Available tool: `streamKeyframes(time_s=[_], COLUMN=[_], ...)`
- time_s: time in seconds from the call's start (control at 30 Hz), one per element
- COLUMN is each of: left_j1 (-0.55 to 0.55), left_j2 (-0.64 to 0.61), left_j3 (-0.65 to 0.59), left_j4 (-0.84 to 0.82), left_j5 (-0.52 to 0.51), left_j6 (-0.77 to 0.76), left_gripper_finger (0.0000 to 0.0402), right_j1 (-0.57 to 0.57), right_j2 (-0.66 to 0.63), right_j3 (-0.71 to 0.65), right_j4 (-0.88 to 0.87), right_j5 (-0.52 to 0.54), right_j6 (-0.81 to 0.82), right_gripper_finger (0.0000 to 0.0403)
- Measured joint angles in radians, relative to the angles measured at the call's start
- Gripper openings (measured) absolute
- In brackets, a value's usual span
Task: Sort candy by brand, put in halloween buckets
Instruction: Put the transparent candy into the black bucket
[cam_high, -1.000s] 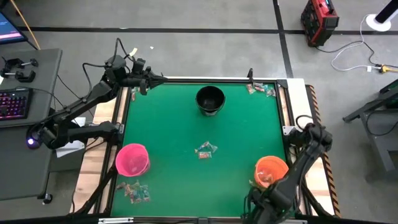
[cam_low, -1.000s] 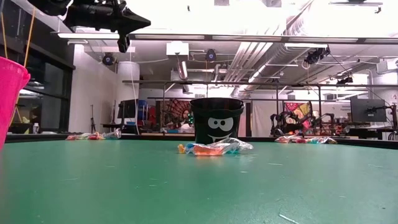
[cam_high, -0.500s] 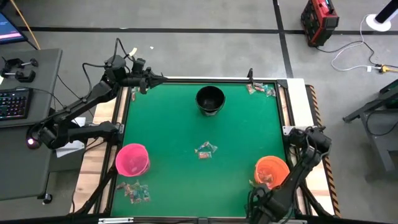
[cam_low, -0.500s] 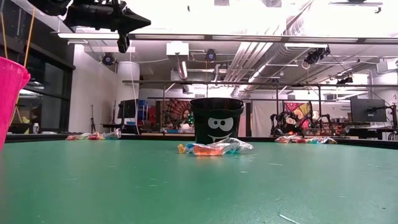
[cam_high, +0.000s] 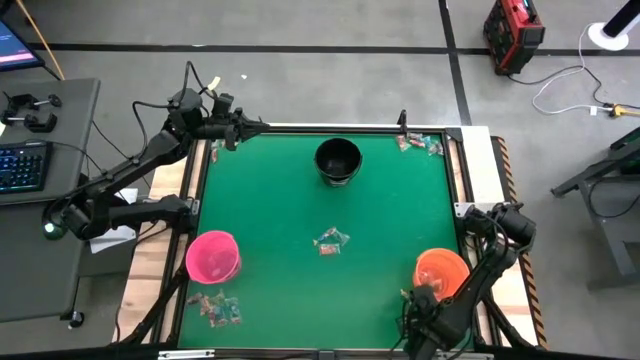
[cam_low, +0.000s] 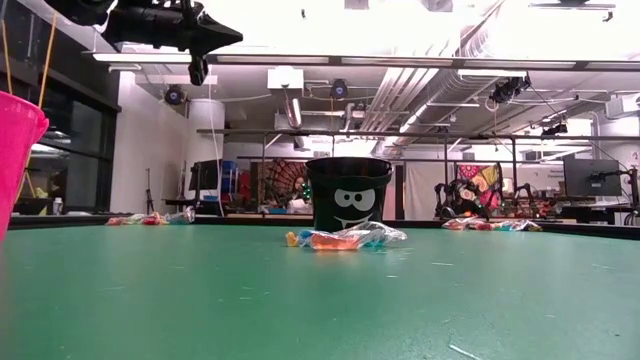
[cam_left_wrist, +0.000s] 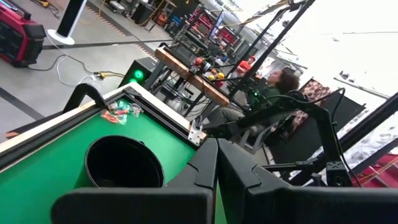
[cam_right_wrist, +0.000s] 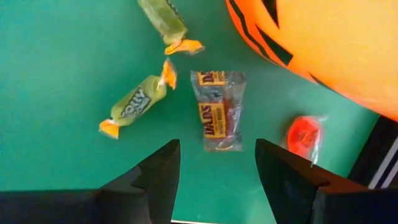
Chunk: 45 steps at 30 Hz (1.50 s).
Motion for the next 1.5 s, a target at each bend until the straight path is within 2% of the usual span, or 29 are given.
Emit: streamKeyframes(time_s=[0.2, 0.6, 0.93, 1.27, 1.37, 1.5], left_j1=[0.000, 0.000, 0.000, 0.000, 0.000, 0.000], left_j2=[0.000, 0.000, 0.000, 0.000, 0.000, 0.000], left_j3=[0.000, 0.000, 0.000, 0.000, 0.000, 0.000], left_j4=[-0.001, -0.001, -0.001, -0.001, -0.001, -0.001], left_j5=[0.000, -0.002, -0.049, -0.053, -0.053, -0.054], left_j6=[0.000, 0.000, 0.001, 0.001, 0.000, 0.001], left_gripper_finger=[0.0000, 0.0000, 0.0000, 0.0000, 0.0000, 0.0000], right_j1=[-0.002, -0.021, -0.023, -0.045, -0.043, -0.004], right_j2=[0.003, 0.008, 0.007, 0.007, 0.006, 0.005], right_j3=[0.010, 0.132, 0.201, 0.202, 0.225, 0.204], right_j4=[-0.009, -0.155, -0.395, -0.338, -0.276, -0.134], right_j5=[0.004, 0.066, 0.097, 0.196, 0.185, 0.117], right_j6=[-0.004, -0.038, -0.039, -0.097, -0.161, -0.151], right_gripper_finger=[0.0199, 0.0199, 0.0199, 0.0199, 0.0199, 0.0199])
